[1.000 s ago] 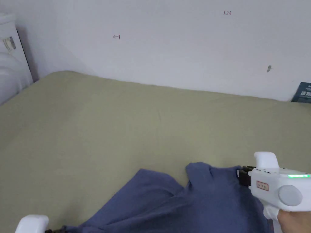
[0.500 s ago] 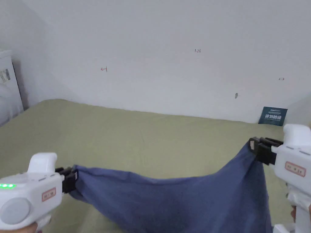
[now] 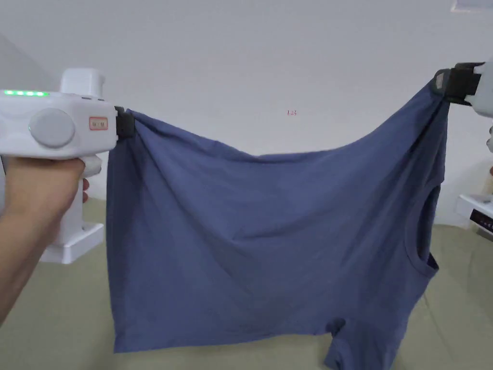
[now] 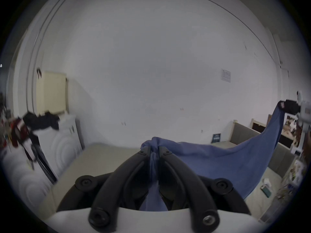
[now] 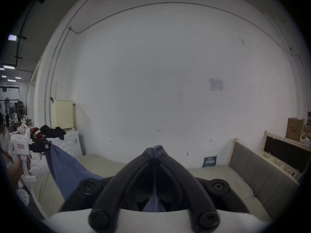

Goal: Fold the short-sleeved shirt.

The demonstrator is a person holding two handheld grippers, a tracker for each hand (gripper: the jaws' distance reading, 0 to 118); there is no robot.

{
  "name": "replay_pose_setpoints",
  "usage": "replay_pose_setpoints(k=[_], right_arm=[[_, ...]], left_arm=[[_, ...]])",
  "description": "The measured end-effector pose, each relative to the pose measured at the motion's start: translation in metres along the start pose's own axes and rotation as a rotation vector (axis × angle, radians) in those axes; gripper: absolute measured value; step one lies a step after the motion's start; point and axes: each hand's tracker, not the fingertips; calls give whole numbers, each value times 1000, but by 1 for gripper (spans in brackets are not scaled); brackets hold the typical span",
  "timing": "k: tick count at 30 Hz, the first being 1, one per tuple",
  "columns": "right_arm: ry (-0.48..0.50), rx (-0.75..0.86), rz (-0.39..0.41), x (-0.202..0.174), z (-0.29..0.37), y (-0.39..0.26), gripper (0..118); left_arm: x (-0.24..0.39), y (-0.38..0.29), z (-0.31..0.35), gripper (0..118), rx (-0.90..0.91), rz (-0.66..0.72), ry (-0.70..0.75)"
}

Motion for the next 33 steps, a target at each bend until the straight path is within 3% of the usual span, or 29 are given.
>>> replay_pose_setpoints(k=[5,9,14,19,26,33], right_arm=[[-28,41,-44,16,-32,33,3],[-29,37,-86,22,-58,18,3],[-34,-18,-74,17,-91,-63,3],[-107,-78,-81,18,-107,-149,3],[-76,-86,-128,24,-66,-183,3],[-22,-188,-118,14,59,-236,3]], left_arm=[[-10,42,-16,9,47,-15,35],[-18,37,-33,9,56,-27,64],[-25,-38,-73,9,-38,66,61],[-25,-138,-102,9,-127,122,80],[-26,-170,-68,9,-161,110,66],[-25,-223,32,9,-263,115,16]])
